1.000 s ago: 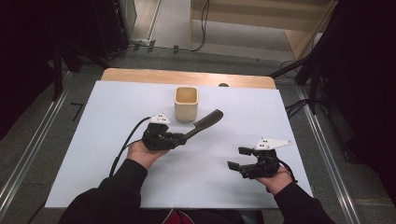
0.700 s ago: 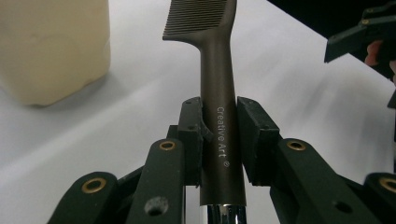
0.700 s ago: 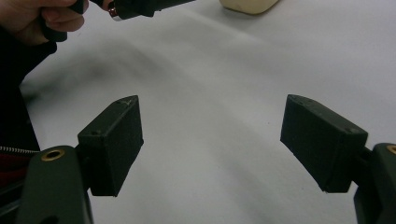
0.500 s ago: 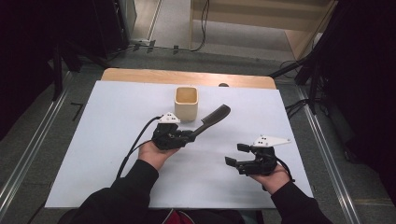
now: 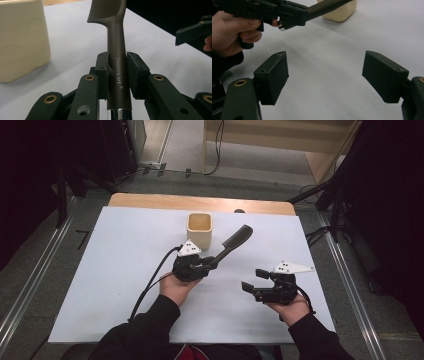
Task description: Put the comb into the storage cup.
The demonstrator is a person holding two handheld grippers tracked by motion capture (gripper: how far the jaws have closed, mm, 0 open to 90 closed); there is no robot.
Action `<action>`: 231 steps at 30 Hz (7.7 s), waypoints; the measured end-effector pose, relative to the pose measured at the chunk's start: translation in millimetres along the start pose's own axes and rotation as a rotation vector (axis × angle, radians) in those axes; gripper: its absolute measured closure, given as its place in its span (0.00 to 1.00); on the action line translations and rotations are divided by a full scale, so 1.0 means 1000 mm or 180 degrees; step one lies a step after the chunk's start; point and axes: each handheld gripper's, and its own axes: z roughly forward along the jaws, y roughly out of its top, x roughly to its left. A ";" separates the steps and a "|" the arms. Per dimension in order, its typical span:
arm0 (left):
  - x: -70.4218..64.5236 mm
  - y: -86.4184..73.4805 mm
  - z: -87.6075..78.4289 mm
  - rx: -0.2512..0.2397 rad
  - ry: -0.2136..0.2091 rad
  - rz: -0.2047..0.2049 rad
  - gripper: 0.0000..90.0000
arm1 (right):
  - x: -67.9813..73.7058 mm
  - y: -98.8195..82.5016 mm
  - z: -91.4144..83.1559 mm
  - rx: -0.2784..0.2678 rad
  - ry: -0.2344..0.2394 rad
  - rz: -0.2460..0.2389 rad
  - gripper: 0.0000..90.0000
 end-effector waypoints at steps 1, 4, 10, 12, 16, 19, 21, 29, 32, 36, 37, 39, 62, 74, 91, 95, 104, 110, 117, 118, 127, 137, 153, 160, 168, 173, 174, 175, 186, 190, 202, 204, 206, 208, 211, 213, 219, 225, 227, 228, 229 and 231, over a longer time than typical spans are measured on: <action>-0.001 0.000 0.001 -0.0019 0.0011 0.0008 0.81 | 0.000 0.001 0.000 -0.0004 -0.0015 0.0010 0.21; -0.003 0.000 0.004 -0.0055 0.0024 -0.0010 0.81 | 0.001 0.003 -0.001 -0.0028 -0.0085 -0.0027 0.21; -0.004 -0.001 0.010 -0.0140 0.0045 -0.0073 0.81 | 0.004 0.010 -0.002 -0.0090 -0.0271 -0.0148 0.21; -0.005 0.000 0.011 -0.0165 0.0048 -0.0079 0.81 | 0.004 0.012 -0.001 -0.0103 -0.0287 -0.0142 0.21; -0.009 0.000 0.015 -0.0234 0.0086 -0.0060 0.81 | 0.005 0.016 0.002 -0.0115 -0.0346 -0.0142 0.21; -0.011 0.000 0.019 -0.0286 0.0082 -0.0092 0.81 | 0.005 0.020 0.003 -0.0134 -0.0395 -0.0126 0.21; -0.013 0.000 0.021 -0.0317 0.0086 -0.0094 0.81 | 0.004 0.022 0.004 -0.0156 -0.0409 -0.0109 0.21; -0.020 -0.001 0.030 -0.0444 0.0103 -0.0105 0.81 | -0.001 0.030 0.004 -0.0244 -0.0471 -0.0001 0.21; -0.021 -0.002 0.034 -0.0512 0.0096 -0.0133 0.81 | -0.003 0.033 0.004 -0.0271 -0.0488 0.0044 0.22; -0.021 -0.002 0.037 -0.0580 0.0097 -0.0133 0.81 | -0.005 0.037 0.005 -0.0284 -0.0497 0.0065 0.22; -0.021 -0.002 0.038 -0.0598 0.0105 -0.0142 0.81 | -0.006 0.038 0.005 -0.0293 -0.0499 0.0069 0.22; -0.021 -0.002 0.039 -0.0630 0.0115 -0.0147 0.81 | -0.007 0.040 0.005 -0.0304 -0.0509 0.0082 0.22; -0.037 -0.004 0.050 -0.1027 0.0092 -0.0100 0.81 | -0.018 0.060 0.019 -0.0433 -0.0567 0.0292 0.24; -0.039 -0.006 0.053 -0.1123 0.0062 -0.0233 0.81 | -0.020 0.065 0.032 -0.0419 -0.0612 0.0333 0.24; -0.041 -0.008 0.055 -0.1159 0.0023 -0.0294 0.81 | -0.023 0.069 0.045 -0.0374 -0.0541 0.0477 0.35; -0.042 -0.009 0.055 -0.1153 0.0016 -0.0296 0.81 | -0.023 0.069 0.048 -0.0345 -0.0533 0.0522 0.40; -0.044 -0.011 0.057 -0.1132 0.0003 -0.0285 0.81 | -0.026 0.070 0.050 -0.0252 -0.0507 0.0793 0.57; -0.044 -0.012 0.058 -0.1107 0.0008 -0.0280 0.81 | -0.028 0.071 0.050 -0.0204 -0.0457 0.0953 0.62; -0.044 -0.013 0.059 -0.1073 0.0002 -0.0298 0.81 | -0.030 0.072 0.050 -0.0153 -0.0413 0.1090 0.65; -0.044 -0.013 0.059 -0.1065 0.0002 -0.0298 0.81 | -0.030 0.072 0.049 -0.0151 -0.0409 0.1095 0.66; -0.045 -0.014 0.060 -0.1044 -0.0005 -0.0316 0.81 | -0.030 0.073 0.048 -0.0137 -0.0374 0.1182 0.69; -0.045 -0.014 0.061 -0.0995 -0.0016 -0.0317 0.81 | -0.031 0.074 0.048 -0.0099 -0.0320 0.1251 0.73; -0.045 -0.015 0.061 -0.0951 -0.0060 -0.0300 0.79 | -0.030 0.075 0.048 -0.0033 -0.0240 0.1301 0.77; -0.042 -0.013 0.058 -0.0952 -0.0057 -0.0347 0.69 | -0.028 0.076 0.048 -0.0016 -0.0314 0.1197 0.77; -0.038 -0.011 0.052 -0.0857 -0.0065 -0.0375 0.62 | -0.028 0.075 0.048 0.0006 -0.0377 0.1161 0.78; -0.036 -0.010 0.049 -0.0798 -0.0089 -0.0416 0.58 | -0.028 0.075 0.049 -0.0001 -0.0391 0.1140 0.78; -0.036 -0.010 0.049 -0.0797 -0.0092 -0.0425 0.57 | -0.028 0.074 0.048 0.0000 -0.0400 0.1133 0.78; -0.035 -0.009 0.047 -0.0771 -0.0101 -0.0418 0.56 | -0.028 0.074 0.048 0.0001 -0.0408 0.1125 0.78; -0.030 -0.006 0.037 -0.0604 -0.0196 -0.0464 0.49 | -0.028 0.074 0.049 0.0004 -0.0439 0.1086 0.78; -0.028 -0.005 0.034 -0.0521 -0.0228 -0.0461 0.47 | -0.027 0.074 0.049 0.0000 -0.0441 0.1075 0.78; -0.025 0.001 0.022 -0.0309 -0.0333 -0.0422 0.42 | -0.025 0.073 0.050 -0.0010 -0.0442 0.1013 0.78; -0.024 0.002 0.020 -0.0270 -0.0345 -0.0410 0.40 | -0.024 0.073 0.050 -0.0004 -0.0447 0.1000 0.78; -0.023 0.002 0.017 -0.0230 -0.0351 -0.0403 0.40 | -0.023 0.073 0.050 -0.0015 -0.0446 0.0974 0.78; -0.022 0.002 0.016 -0.0182 -0.0369 -0.0391 0.40 | -0.021 0.073 0.050 -0.0030 -0.0459 0.0930 0.78; -0.021 0.001 0.014 -0.0077 -0.0388 -0.0348 0.40 | -0.019 0.073 0.050 -0.0040 -0.0489 0.0886 0.78; -0.021 0.001 0.013 -0.0029 -0.0394 -0.0328 0.38 | -0.018 0.072 0.051 -0.0057 -0.0503 0.0850 0.78; -0.019 0.001 0.008 0.0100 -0.0389 -0.0216 0.38 | -0.016 0.071 0.052 -0.0101 -0.0531 0.0777 0.78; -0.016 0.000 0.005 0.0244 -0.0440 -0.0220 0.38 | -0.014 0.069 0.053 -0.0114 -0.0564 0.0713 0.78; -0.015 0.000 0.003 0.0313 -0.0444 -0.0203 0.38 | -0.013 0.069 0.053 -0.0115 -0.0565 0.0709 0.78; -0.015 -0.001 0.003 0.0324 -0.0450 -0.0195 0.38 | -0.013 0.069 0.053 -0.0117 -0.0568 0.0698 0.78; -0.014 -0.001 0.002 0.0341 -0.0445 -0.0187 0.38 | -0.012 0.069 0.053 -0.0120 -0.0567 0.0692 0.78; -0.011 -0.001 0.000 0.0379 -0.0450 -0.0194 0.38 | -0.012 0.069 0.053 -0.0126 -0.0564 0.0679 0.78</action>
